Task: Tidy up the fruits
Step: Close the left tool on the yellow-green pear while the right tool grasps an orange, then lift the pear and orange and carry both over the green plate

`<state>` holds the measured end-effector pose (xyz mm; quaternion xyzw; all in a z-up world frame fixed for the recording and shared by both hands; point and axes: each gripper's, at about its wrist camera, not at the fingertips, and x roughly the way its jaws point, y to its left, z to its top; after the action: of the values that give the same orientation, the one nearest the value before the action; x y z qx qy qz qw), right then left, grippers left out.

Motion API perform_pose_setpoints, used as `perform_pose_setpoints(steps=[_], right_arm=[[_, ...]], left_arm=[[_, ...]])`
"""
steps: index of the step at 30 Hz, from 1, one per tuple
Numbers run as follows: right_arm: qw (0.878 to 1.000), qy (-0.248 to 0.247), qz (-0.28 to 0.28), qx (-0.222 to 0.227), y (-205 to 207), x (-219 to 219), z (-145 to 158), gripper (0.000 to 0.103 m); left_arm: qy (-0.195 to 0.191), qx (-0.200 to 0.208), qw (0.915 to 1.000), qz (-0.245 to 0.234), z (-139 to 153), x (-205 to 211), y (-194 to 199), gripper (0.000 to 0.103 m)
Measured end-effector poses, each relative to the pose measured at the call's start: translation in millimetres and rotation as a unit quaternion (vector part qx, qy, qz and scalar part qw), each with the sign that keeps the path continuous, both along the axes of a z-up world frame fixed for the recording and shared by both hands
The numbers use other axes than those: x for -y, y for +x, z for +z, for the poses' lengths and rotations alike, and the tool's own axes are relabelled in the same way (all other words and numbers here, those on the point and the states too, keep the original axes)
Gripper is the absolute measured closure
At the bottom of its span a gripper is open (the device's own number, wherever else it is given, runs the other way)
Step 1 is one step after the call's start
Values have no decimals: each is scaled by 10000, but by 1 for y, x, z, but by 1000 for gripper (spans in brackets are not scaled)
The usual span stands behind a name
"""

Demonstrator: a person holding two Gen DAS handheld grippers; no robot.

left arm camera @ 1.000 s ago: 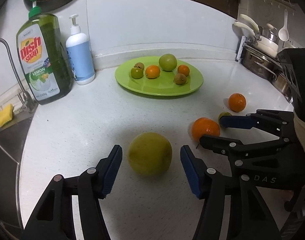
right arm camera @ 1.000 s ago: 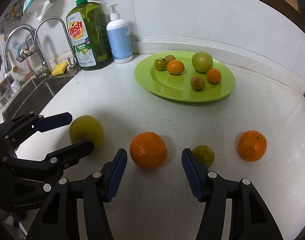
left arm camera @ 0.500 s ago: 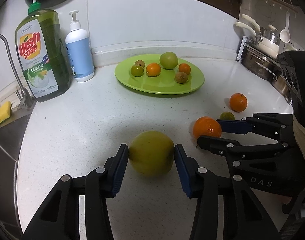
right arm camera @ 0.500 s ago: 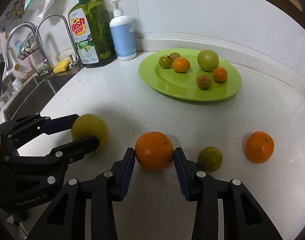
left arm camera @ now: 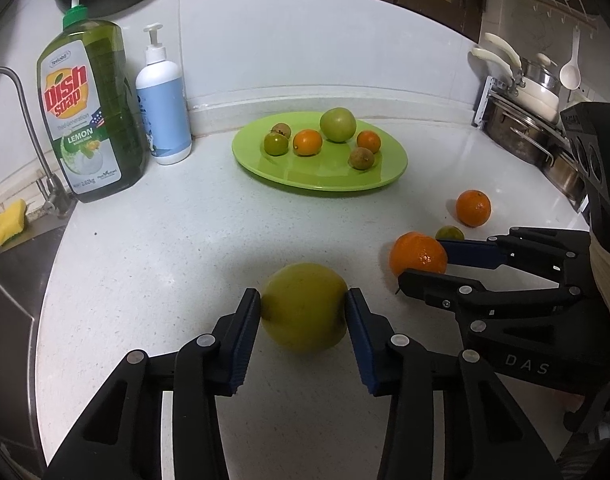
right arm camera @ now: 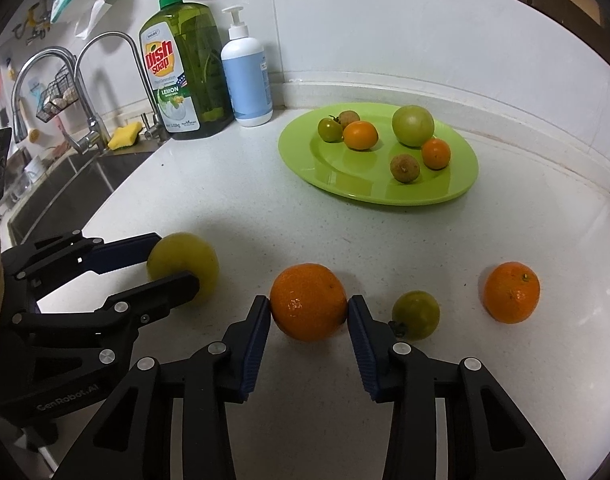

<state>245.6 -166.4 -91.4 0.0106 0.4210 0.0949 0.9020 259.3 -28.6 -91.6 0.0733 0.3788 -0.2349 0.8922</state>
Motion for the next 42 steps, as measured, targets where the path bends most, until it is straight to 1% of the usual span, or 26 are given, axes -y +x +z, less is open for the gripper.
perform_pose_setpoints(steps=[15, 19, 28, 34, 42], right_arm=[[9999, 24, -5, 121, -8, 0, 8, 62], [9998, 24, -21, 209, -10, 3, 17, 62], [9989, -35, -70, 465, -8, 15, 43, 62], [9981, -30, -112, 610, 2, 28, 61, 62], [9982, 44, -102, 585, 27, 43, 69, 62]], left_arm=[[-81, 158, 9998, 73, 15, -2, -5, 61], [-117, 211, 9997, 74, 21, 0, -4, 61], [-195, 560, 9982, -7, 51, 11, 0, 61], [-200, 770, 9968, -123, 69, 24, 10, 61], [-217, 822, 9962, -170, 79, 37, 33, 61]])
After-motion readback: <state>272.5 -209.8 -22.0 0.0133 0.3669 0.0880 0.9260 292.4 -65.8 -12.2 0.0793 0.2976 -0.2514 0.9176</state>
